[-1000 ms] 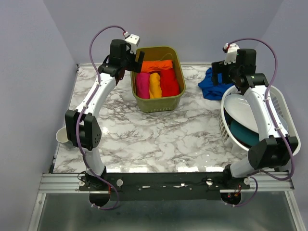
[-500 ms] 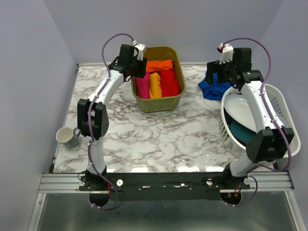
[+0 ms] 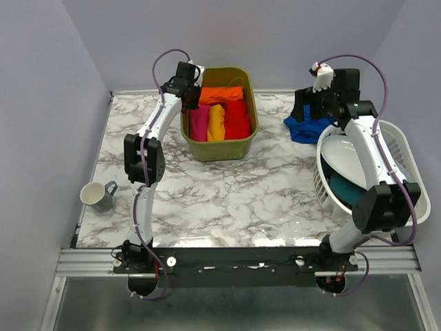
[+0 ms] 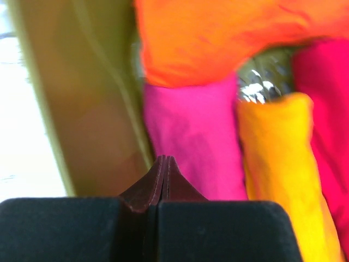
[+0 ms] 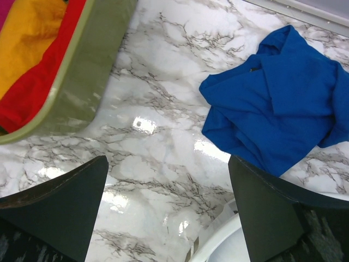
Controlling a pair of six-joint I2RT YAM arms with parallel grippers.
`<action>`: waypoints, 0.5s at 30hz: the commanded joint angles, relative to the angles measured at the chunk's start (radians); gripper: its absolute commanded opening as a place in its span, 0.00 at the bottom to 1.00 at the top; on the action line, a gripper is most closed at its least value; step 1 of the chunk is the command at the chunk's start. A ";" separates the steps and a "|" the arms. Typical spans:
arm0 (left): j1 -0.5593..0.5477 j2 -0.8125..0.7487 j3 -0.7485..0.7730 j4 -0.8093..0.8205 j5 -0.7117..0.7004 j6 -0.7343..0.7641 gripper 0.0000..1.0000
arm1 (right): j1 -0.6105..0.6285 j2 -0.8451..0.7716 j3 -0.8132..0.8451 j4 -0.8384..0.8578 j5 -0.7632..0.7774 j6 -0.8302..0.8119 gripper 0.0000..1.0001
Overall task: Roll the t-shirts
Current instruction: Move the bin to the center of the board.
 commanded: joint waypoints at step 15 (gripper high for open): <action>0.321 0.122 0.148 0.092 -0.432 0.159 0.01 | 0.008 0.040 -0.007 -0.031 -0.044 -0.018 1.00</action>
